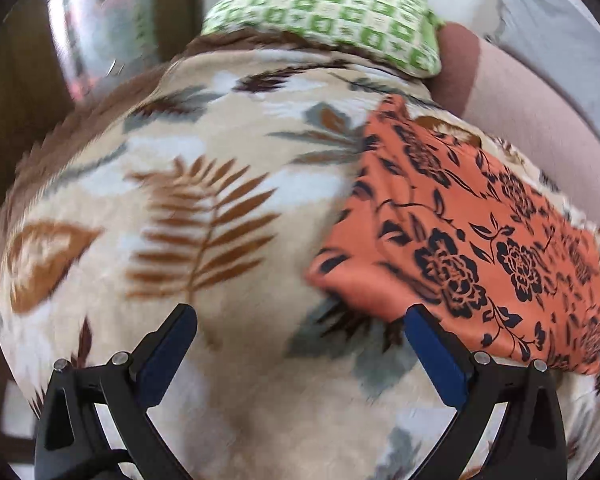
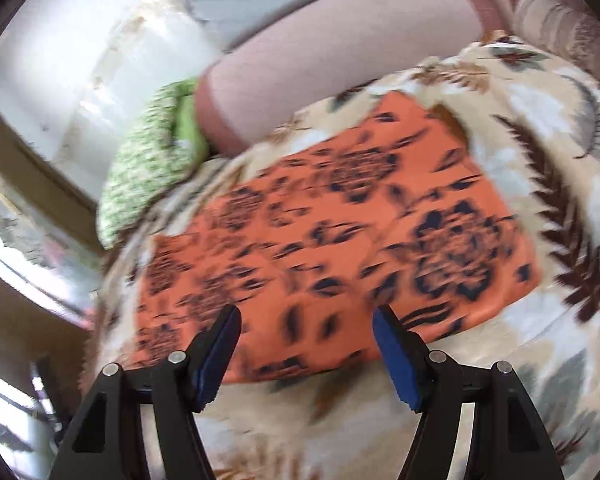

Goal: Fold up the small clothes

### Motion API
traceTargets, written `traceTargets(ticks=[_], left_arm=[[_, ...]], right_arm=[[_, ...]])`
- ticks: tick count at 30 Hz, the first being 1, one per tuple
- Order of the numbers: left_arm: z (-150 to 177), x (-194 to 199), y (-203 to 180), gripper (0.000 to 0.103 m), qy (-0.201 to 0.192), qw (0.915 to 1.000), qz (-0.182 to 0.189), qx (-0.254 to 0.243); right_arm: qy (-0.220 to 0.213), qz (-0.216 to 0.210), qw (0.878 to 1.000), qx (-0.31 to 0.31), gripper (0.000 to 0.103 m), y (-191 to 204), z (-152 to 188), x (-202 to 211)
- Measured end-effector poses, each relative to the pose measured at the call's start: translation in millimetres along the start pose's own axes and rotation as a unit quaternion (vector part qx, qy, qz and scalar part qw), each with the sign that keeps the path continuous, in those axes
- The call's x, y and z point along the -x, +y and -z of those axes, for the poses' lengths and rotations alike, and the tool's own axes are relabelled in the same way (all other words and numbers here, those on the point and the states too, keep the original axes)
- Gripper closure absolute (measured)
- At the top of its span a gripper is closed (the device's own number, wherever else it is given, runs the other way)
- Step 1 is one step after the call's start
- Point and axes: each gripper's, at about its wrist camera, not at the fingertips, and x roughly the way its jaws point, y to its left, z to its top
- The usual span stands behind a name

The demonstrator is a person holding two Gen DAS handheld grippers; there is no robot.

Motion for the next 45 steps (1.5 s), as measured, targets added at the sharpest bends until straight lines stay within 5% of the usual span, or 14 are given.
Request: traceTargets(ticks=[9,15,19,21,22,24,27,31,33,36,38,39,43,45], left_arm=[[8,8,-12,0.003,-0.014,0.9968,0.075,-0.021],[4,-8,-28,0.027,0.020,0.9860,0.165,0.000],[3,-20,-34,0.052,0.035,0.9785,0.202,0.022],[1,-24,-40,0.065,0.035,0.9759,0.214,0.019],[0,-26,-44,0.065,0.031,0.9764,0.214,0.012],[-2,-28,-48,0.065,0.024,0.9764,0.215,0.009],[-5,-31,-47,0.064,0.022,0.9745,0.222,0.020],[-8,-36,-43,0.045,0.033,0.9637,0.260,0.053],[-9,-36,-43,0.045,0.031,0.9627,0.264,0.053],[-9,-36,-44,0.050,0.026,0.9633,0.263,0.046],[-10,-38,-45,0.078,0.021,0.9676,0.249,0.039],[-11,-39,-44,0.082,0.020,0.9691,0.243,0.037],[-13,-45,-40,0.084,0.028,0.9642,0.258,0.054],[-14,-49,-37,0.074,0.039,0.9598,0.267,0.076]], right_arm=[[0.006,-0.042,0.998,0.036,0.032,44,33,4],[-0.022,-0.020,0.998,0.057,0.032,44,31,12],[-0.005,-0.037,0.998,0.049,0.032,36,25,-1],[-0.002,-0.059,0.997,0.043,0.044,33,23,-4],[0.002,-0.078,0.996,0.036,0.057,32,21,-6],[0.011,-0.093,0.995,0.022,0.066,30,19,-13],[0.020,-0.092,0.996,0.001,0.067,25,18,-24],[0.033,-0.084,0.996,0.005,0.067,30,19,-40],[0.038,-0.080,0.996,0.015,0.067,36,20,-45],[0.042,-0.072,0.996,0.029,0.067,43,23,-51],[0.044,-0.057,0.996,0.047,0.067,50,25,-56],[0.046,-0.049,0.996,0.057,0.067,53,27,-60],[0.055,-0.040,0.996,0.065,0.067,56,30,-71],[0.058,-0.038,0.995,0.066,0.067,56,30,-74]])
